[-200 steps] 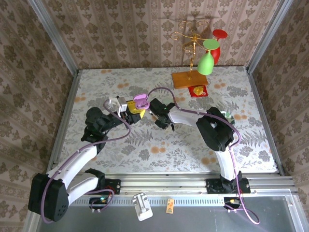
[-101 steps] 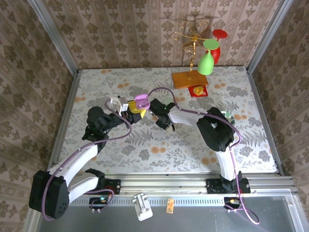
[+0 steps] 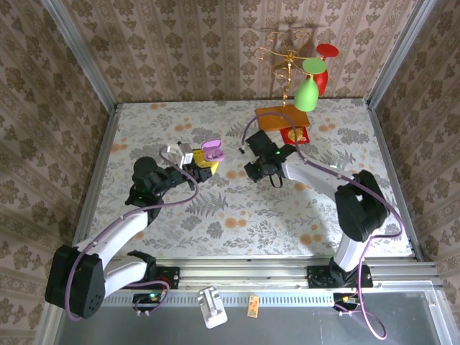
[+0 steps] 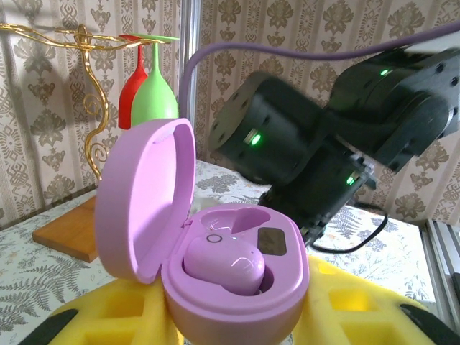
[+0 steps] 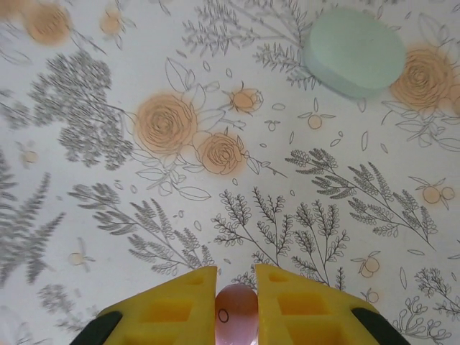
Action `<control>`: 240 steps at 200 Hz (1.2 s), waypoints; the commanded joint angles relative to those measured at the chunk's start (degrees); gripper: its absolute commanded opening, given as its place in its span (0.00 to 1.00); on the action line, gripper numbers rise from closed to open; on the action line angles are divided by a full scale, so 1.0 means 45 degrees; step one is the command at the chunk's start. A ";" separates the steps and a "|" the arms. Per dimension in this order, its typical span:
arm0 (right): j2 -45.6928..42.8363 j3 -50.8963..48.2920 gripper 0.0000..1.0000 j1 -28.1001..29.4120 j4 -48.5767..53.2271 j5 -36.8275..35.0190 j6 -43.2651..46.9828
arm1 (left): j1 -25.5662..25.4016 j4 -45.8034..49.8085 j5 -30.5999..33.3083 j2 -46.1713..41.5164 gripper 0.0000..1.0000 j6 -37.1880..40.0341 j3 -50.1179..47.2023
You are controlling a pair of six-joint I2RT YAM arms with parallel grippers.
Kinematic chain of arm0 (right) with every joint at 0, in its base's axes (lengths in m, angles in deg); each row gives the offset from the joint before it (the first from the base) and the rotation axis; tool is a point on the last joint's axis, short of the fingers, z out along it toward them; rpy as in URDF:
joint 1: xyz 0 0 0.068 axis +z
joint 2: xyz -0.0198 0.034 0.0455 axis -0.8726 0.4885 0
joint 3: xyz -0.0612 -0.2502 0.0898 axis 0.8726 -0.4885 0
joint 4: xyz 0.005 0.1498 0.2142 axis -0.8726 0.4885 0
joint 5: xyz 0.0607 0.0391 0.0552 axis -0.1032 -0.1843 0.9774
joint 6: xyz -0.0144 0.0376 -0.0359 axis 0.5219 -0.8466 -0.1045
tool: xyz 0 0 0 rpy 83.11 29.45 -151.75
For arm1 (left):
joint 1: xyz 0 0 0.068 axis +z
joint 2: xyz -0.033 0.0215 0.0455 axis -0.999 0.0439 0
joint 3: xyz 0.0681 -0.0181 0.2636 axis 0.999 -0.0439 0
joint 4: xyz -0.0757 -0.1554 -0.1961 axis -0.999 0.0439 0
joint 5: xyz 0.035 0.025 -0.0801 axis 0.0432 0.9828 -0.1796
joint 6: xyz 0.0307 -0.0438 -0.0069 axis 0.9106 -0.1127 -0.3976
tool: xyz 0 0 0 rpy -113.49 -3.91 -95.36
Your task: Insert the wireless bluetooth earbuds into the charging case
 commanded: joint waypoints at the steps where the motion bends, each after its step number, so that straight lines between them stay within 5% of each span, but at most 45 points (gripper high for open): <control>1: -0.1414 -0.0486 0.20 -0.0154 -0.0860 0.1862 -0.0614 | 0.0119 -0.0718 -0.0168 0.0074 0.21 -0.0100 0.0024; 116: -0.4723 -0.0236 0.21 -0.0438 -0.2992 0.6900 -0.1928 | 0.0102 -0.1067 -0.0305 0.0963 0.21 -0.0001 -0.0113; 240: -0.3384 0.1272 0.21 0.0326 -0.4070 0.7779 -0.2016 | -0.0177 -0.1267 -0.1250 0.1188 0.22 0.0144 -0.0035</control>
